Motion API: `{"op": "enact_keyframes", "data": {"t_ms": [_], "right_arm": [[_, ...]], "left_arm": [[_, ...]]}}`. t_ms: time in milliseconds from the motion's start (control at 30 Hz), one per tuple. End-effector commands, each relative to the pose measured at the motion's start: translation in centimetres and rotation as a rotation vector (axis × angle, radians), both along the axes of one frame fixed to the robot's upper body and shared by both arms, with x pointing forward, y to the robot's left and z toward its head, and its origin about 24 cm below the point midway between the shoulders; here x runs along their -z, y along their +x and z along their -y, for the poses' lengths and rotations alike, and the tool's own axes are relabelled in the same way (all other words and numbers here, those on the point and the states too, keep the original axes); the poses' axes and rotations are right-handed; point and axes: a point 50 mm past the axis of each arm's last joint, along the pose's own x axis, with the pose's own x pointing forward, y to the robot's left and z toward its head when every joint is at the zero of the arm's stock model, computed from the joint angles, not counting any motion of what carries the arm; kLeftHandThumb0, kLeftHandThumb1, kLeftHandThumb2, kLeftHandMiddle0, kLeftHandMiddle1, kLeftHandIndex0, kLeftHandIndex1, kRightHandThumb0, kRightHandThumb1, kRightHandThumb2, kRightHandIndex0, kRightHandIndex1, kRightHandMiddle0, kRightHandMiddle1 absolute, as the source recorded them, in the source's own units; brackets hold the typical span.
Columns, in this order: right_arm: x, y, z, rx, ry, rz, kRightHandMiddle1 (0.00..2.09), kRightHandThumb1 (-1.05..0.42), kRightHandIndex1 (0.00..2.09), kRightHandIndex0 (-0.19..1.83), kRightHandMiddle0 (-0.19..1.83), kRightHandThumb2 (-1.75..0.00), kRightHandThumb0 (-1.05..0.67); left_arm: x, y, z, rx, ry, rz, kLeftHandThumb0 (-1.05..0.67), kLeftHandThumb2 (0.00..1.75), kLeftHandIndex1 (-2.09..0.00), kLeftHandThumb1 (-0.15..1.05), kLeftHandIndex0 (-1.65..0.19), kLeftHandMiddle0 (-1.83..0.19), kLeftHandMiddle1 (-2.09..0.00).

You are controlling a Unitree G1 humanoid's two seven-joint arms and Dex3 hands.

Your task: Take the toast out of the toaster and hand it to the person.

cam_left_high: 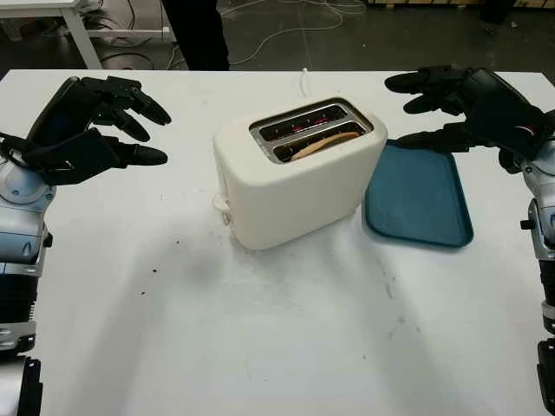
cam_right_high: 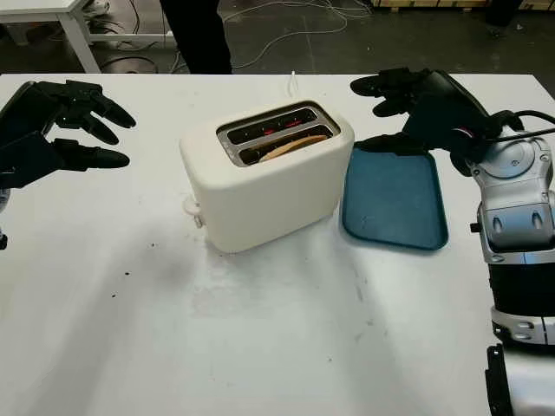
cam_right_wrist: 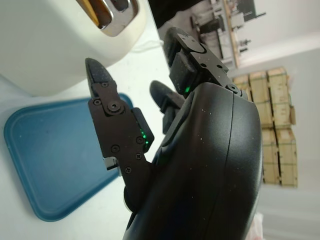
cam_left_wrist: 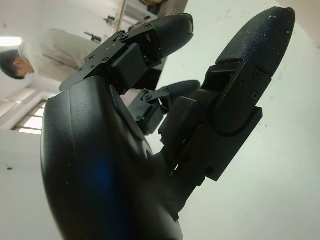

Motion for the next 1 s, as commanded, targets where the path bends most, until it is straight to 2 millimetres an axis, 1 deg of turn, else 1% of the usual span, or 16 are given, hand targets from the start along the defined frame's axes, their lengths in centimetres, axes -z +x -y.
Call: {"op": "enact_keyframes", "data": {"t_ms": [0,200,367,500,567,700,900,967], "right_arm": [[0.22,-0.09,0.03,0.007,0.013,0.001,0.01,-0.77,0.85,0.14,0.52,0.00,-0.24],[0.31,-0.10,-0.04,0.019,0.003,0.000,0.01,-0.77,0.84,0.16,0.53,0.00,-0.27],[0.31,-0.17,0.09,0.021,0.004,0.001,0.01,-0.77,0.83,0.17,0.53,0.00,-0.26],[0.39,-0.13,-0.08,0.026,-0.035,-0.001,0.02,-0.77,0.81,0.19,0.54,0.00,-0.33],[0.43,-0.10,-0.16,0.024,-0.036,-0.002,0.02,-0.77,0.80,0.19,0.54,0.00,-0.33],[0.42,-0.09,-0.06,0.033,-0.007,-0.009,0.01,-0.77,0.77,0.18,0.53,0.00,-0.29],[0.38,-0.08,-0.13,0.031,-0.004,-0.009,0.01,-0.77,0.76,0.21,0.54,0.00,-0.32],[0.33,-0.10,-0.12,0.028,0.003,-0.006,0.01,-0.77,0.76,0.21,0.54,0.00,-0.30]], "left_arm": [[0.01,0.12,0.29,0.016,-0.010,-0.002,-1.05,0.00,-0.71,0.64,-0.84,-0.84,-0.84],[-0.17,0.48,0.79,0.031,-0.012,-0.012,-1.05,0.00,-0.69,0.63,-0.84,-0.84,-0.83],[-0.12,0.68,0.95,0.032,-0.018,-0.023,-1.05,0.00,-0.68,0.63,-0.85,-0.85,-0.81],[-0.07,0.80,1.10,0.039,-0.026,-0.025,-1.05,0.00,-0.67,0.62,-0.86,-0.87,-0.81],[-0.04,0.82,1.14,0.041,-0.028,-0.024,-1.05,0.00,-0.67,0.62,-0.87,-0.87,-0.80],[0.00,0.82,1.07,0.043,-0.035,-0.029,-1.05,0.00,-0.67,0.62,-0.87,-0.87,-0.80],[0.00,0.72,0.98,0.033,-0.016,-0.025,-1.05,0.01,-0.66,0.63,-0.87,-0.87,-0.80],[0.01,0.68,0.96,0.031,-0.014,-0.024,-1.05,0.00,-0.66,0.63,-0.87,-0.86,-0.80]]}}
